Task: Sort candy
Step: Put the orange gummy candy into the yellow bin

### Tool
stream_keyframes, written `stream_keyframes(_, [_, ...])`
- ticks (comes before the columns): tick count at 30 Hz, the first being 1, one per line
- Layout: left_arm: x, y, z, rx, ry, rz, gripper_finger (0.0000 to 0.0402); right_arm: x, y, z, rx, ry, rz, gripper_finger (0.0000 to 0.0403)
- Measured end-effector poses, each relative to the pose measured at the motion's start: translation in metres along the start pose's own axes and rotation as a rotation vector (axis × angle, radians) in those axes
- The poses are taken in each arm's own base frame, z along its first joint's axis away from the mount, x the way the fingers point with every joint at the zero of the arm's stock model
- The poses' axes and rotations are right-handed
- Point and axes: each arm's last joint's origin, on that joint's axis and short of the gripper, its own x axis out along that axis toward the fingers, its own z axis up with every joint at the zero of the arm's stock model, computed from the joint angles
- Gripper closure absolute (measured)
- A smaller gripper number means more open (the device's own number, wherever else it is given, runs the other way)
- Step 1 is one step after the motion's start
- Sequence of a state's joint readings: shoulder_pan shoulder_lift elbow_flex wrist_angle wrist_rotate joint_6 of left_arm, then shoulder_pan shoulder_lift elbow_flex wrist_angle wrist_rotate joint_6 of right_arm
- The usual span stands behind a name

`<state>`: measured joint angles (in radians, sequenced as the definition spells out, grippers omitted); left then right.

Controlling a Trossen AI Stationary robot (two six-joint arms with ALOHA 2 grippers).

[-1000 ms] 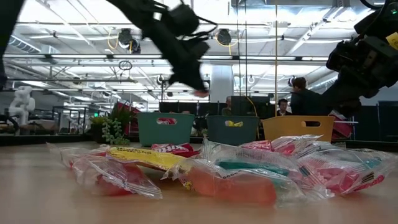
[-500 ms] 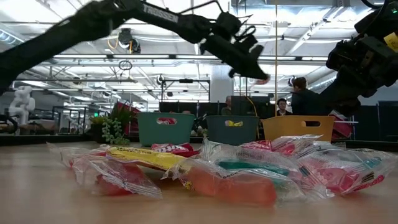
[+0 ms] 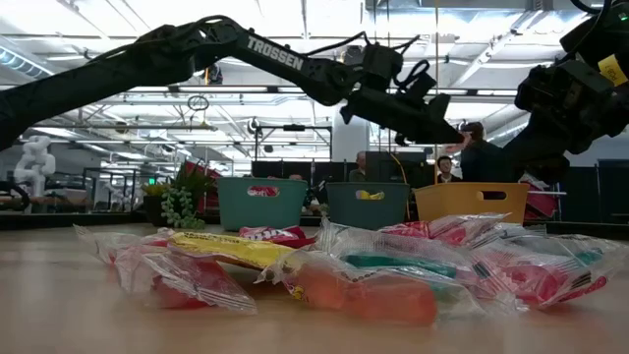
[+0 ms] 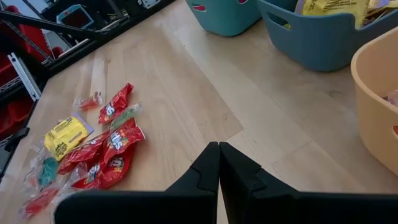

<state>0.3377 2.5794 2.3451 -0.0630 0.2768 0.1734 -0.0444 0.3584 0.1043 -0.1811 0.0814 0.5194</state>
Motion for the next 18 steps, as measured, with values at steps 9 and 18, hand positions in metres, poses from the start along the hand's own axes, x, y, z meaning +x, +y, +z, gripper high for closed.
stream_keyframes(9, [0.006, -0.01, -0.004, -0.004, 0.013, 0.024, 0.0302, 0.0, 0.002, 0.003, 0.072, -0.031, 0.019, 0.0401])
stream_keyframes(18, [0.007, -0.012, -0.005, -0.005, 0.029, 0.069, 0.0301, 0.0, 0.002, 0.003, 0.074, -0.03, 0.021, 0.0401])
